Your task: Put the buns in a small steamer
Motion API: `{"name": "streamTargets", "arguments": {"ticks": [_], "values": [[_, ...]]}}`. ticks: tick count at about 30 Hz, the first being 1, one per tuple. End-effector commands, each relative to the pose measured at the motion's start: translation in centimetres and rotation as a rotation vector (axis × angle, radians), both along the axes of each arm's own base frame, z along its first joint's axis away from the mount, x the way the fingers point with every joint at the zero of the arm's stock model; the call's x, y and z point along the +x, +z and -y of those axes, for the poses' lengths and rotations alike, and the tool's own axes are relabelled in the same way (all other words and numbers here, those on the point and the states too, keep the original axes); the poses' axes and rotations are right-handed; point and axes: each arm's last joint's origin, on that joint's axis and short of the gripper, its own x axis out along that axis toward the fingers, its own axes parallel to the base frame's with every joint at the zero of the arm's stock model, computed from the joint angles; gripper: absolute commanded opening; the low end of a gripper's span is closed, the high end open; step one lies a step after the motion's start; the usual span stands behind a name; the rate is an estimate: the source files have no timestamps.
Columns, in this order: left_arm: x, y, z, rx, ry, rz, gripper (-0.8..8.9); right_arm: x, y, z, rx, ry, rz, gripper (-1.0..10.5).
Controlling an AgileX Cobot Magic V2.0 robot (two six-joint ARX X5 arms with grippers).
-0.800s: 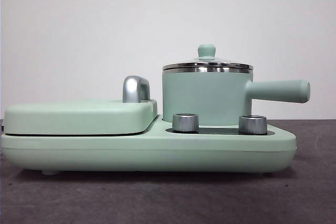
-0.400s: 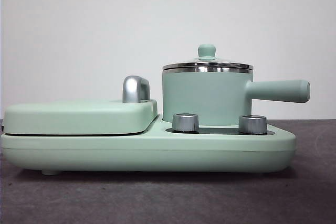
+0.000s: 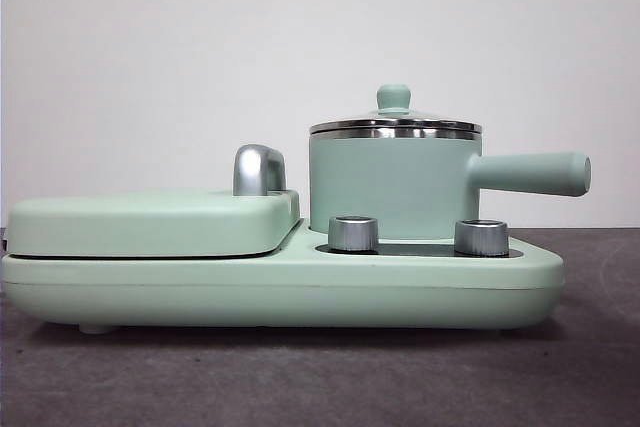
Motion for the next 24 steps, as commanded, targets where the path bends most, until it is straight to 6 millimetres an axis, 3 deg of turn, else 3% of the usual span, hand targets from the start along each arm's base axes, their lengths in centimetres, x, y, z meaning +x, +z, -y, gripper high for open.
{"name": "streamTargets", "arguments": {"ticks": [1,24], "values": [[0.07,-0.68,-0.04,0.005,0.004,-0.024,0.07,0.00,-0.23,0.03,-0.001,0.014,-0.010,0.1],[0.07,-0.68,-0.04,0.005,0.005,-0.024,0.07,0.02,-0.01,-0.07,-0.016,0.036,0.014,0.1]]}}
